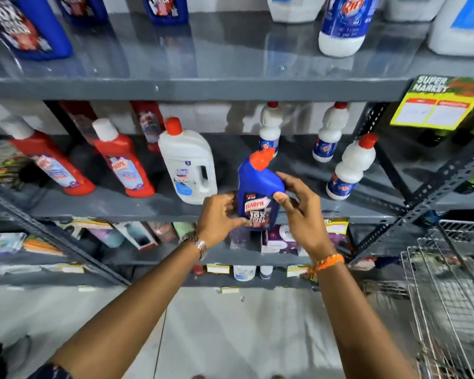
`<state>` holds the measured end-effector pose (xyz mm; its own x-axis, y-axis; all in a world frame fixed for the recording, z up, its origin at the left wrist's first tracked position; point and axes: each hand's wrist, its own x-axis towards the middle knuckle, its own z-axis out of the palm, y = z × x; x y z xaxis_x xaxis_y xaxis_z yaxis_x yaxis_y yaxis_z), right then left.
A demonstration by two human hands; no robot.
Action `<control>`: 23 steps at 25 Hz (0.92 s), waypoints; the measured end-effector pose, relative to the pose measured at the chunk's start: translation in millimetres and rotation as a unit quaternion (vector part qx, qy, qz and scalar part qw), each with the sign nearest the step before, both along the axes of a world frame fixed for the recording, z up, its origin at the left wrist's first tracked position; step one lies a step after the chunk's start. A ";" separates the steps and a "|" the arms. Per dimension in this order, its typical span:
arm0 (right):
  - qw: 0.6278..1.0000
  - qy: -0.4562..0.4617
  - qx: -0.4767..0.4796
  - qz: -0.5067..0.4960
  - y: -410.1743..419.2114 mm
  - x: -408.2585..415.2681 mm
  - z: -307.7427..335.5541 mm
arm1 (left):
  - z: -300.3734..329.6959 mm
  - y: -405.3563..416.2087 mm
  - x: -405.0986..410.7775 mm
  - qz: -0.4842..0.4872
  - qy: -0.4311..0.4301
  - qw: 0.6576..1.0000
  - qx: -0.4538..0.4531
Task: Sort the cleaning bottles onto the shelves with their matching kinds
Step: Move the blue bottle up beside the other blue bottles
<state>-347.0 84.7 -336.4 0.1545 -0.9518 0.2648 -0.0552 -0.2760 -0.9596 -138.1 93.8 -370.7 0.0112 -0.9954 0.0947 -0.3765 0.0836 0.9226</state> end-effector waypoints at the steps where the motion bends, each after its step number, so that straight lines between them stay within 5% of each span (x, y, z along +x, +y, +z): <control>1: 1.000 -0.014 -0.011 0.006 10.2 2.9 15.8 | 17.6 10.2 6.2 -0.005 0.002 1.000 -0.019; 14: 0.974 -0.139 -0.170 0.052 -12.8 94.7 271.6 | 278.9 20.9 90.9 -0.014 -0.061 0.968 -0.243; 23: 0.987 -0.069 -0.137 0.053 -117.4 180.6 297.5 | 311.9 -66.8 154.0 0.076 -0.083 0.981 -0.158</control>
